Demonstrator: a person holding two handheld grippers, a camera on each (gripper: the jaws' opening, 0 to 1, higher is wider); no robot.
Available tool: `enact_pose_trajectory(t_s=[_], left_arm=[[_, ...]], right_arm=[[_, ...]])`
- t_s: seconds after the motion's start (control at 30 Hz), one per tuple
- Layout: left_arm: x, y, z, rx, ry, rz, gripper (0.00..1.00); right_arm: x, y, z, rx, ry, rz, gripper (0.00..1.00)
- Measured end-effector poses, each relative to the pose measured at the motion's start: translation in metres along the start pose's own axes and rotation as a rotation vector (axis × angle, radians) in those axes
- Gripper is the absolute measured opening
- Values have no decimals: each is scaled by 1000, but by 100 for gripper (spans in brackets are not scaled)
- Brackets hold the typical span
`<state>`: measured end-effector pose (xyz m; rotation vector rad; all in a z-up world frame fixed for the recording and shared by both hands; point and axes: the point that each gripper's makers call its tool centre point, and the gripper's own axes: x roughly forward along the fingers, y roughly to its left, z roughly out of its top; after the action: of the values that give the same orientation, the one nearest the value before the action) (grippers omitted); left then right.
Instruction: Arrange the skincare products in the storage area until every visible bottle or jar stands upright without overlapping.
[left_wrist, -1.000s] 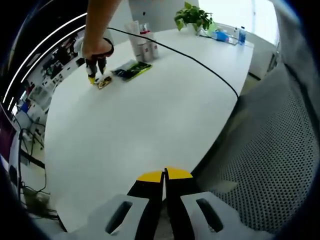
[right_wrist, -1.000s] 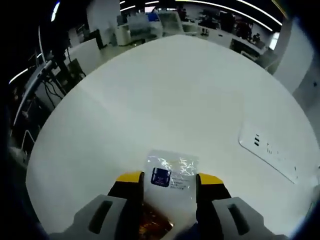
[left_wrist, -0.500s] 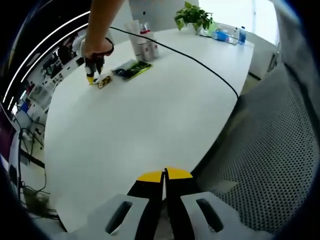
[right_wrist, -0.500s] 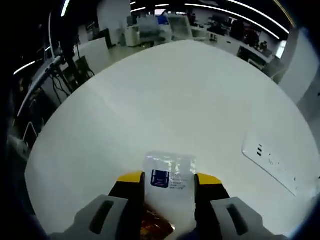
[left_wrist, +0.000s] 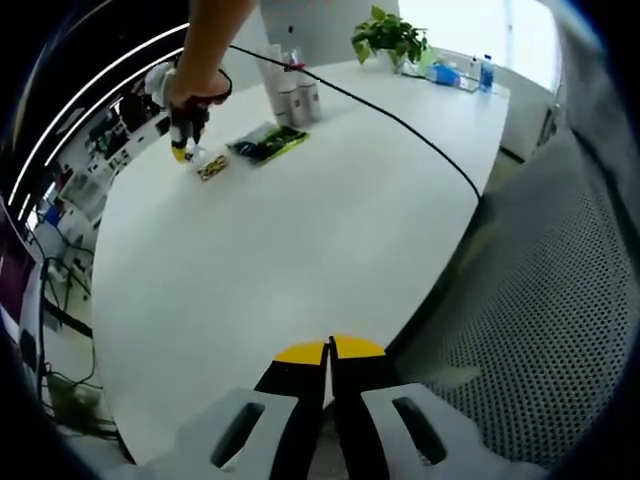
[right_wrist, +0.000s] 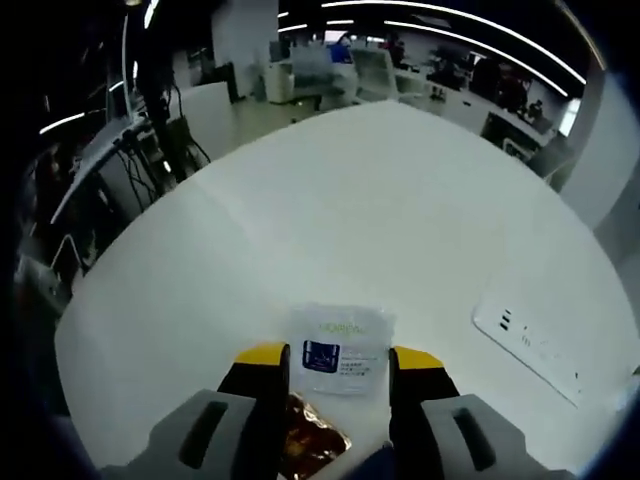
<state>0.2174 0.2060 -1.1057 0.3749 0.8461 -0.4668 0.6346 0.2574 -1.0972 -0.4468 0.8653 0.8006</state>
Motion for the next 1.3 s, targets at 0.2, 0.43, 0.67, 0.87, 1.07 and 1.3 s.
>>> enact_pose_trajectory(t_s=[0.2,0.43,0.67,0.87,1.07,1.3], left_arm=[[0,0,2,9,-7,0,0],[-6,6,12,-30,-71,18,0],[-8,8,19,-42,-115,14,2],[-10,9,26,-69,-157,5,3],[-11,10,29,-110,-178,-11,5],[-13,9,36,-150,-212,-34,8]], right_arm=[[-23,5,3,1,-40,10,39],[-62,26,-1,13,-111,56,39],[-113,54,-23,40,-185,104,39],[-149,65,-47,88,-235,130,39],[-172,65,-77,139,-266,141,39],[-202,87,-110,192,-318,164,39]])
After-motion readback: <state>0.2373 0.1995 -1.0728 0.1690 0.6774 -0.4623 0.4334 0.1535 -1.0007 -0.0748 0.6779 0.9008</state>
